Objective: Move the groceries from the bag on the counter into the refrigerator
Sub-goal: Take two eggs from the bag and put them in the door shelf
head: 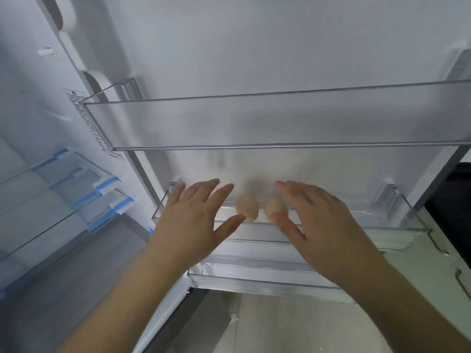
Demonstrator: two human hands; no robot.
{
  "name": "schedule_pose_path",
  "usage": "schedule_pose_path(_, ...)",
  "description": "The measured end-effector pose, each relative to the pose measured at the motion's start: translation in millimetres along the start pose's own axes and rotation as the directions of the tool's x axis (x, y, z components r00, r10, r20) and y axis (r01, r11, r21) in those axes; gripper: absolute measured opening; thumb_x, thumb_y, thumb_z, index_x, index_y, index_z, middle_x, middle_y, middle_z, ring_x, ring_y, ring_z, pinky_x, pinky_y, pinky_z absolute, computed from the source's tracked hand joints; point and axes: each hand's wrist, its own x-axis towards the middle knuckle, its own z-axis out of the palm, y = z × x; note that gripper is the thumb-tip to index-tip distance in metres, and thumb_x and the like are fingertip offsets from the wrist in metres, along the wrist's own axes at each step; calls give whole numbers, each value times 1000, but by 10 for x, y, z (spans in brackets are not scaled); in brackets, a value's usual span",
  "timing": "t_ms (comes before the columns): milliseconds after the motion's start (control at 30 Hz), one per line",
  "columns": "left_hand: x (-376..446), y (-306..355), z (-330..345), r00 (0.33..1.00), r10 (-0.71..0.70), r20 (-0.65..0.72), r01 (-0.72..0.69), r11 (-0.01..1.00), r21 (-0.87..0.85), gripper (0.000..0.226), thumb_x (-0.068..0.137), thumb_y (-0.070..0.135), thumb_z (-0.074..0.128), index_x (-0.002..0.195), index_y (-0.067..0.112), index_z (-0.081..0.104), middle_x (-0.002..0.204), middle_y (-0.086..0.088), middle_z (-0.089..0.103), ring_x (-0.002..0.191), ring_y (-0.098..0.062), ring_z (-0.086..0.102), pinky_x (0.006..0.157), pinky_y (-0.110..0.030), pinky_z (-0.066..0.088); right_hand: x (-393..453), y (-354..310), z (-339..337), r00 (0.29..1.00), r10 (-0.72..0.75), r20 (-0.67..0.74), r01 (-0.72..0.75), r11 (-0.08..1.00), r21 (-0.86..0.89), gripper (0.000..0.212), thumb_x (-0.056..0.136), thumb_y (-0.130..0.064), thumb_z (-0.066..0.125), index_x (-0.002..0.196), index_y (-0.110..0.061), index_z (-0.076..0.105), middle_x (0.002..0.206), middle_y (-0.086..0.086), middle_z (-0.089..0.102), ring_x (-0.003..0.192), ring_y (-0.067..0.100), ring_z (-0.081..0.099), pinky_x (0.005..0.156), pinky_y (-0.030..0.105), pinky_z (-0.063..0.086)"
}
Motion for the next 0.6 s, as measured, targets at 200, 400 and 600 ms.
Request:
schedule_pose_path(200, -246, 129, 65, 999, -49, -2, 49, 997, 55, 69, 93, 69, 21, 149, 31, 34, 157, -2, 32, 145, -26, 28, 118, -52, 16, -143, -41, 17, 995, 4, -99, -20, 988, -152, 65, 97, -57, 19, 136, -19, 53, 142, 11, 53, 133, 35, 46, 108, 55, 38)
schedule_pose_path(400, -469, 146, 98, 999, -26, 23, 25, 999, 48, 72, 93, 71, 16, 154, 34, 16, 162, 0, 13, 149, -25, 9, 119, -48, 6, -387, -179, 71, 994, -9, -110, -15, 976, -218, 63, 97, -57, 21, 138, -18, 52, 145, 12, 50, 138, 35, 40, 111, 55, 33)
schedule_pose_path(600, -781, 73, 17, 1000, 9, 22, -9, 1000, 23, 77, 85, 77, 2, 152, 39, -6, 161, 6, -11, 147, -20, -14, 113, -39, -14, -734, -510, 98, 975, 72, -211, -119, 969, -218, 65, 97, -57, 21, 138, -17, 52, 142, 12, 53, 135, 36, 44, 107, 56, 38)
